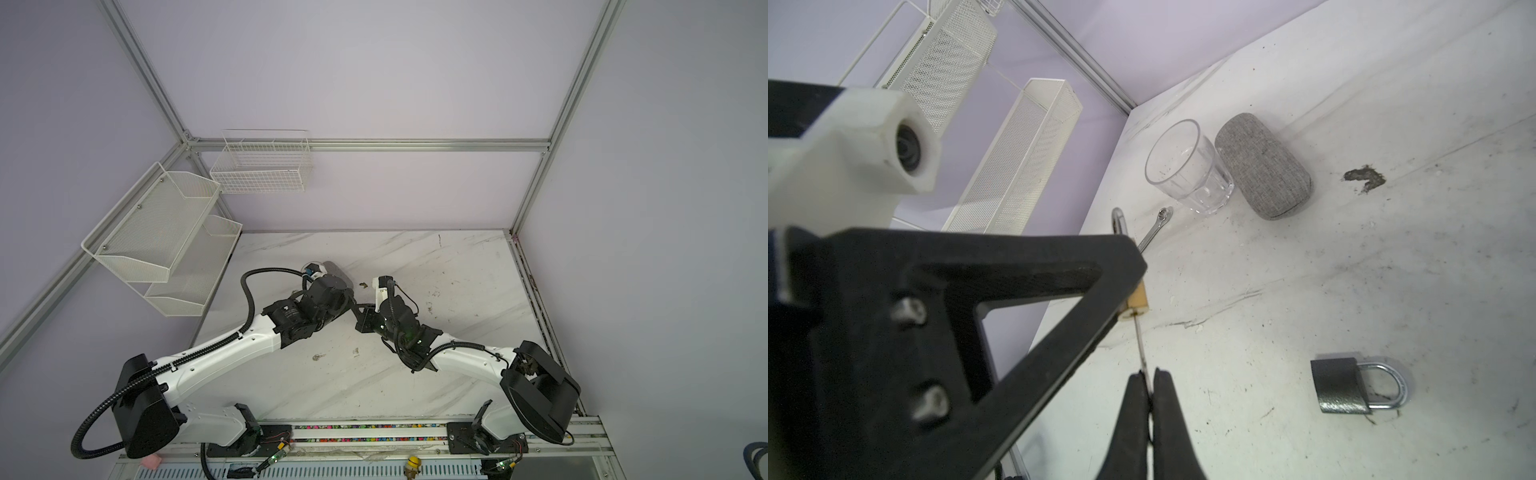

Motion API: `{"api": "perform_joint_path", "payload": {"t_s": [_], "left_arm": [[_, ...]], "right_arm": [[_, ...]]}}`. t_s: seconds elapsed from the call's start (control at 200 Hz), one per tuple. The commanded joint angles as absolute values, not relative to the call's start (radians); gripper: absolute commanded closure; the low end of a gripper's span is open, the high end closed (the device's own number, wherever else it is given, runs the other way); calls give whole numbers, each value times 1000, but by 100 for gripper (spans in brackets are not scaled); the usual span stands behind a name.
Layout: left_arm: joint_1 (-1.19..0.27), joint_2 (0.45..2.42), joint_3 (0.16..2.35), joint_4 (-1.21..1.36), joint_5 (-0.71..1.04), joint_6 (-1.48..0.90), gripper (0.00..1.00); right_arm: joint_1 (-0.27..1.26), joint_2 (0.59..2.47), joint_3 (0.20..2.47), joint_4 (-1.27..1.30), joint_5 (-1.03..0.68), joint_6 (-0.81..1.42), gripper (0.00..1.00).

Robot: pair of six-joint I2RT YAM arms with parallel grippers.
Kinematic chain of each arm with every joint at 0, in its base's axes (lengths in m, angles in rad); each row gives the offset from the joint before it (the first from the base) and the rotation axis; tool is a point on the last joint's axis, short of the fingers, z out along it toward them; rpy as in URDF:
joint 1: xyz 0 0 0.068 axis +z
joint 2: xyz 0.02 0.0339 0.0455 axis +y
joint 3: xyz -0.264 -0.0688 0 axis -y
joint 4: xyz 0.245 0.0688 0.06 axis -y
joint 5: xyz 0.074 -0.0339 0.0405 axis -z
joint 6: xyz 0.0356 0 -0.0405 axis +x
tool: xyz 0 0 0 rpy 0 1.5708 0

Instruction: Unlock with the key

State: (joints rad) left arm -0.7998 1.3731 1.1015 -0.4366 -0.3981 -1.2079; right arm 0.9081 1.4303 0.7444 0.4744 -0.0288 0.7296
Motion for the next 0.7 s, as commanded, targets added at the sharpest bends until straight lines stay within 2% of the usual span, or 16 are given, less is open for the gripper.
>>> {"api": "perform_joint_path", "payload": {"t_s": [0.0,0.695], "left_arm": [[-803,1345,1120,-422,-403,-1190,100],[-810,1343,1122,-422,-392,-1189,100]], "right_arm": [[905,1431,776,471,1,746,100],[898,1421,779,470,5,748,100]]}}
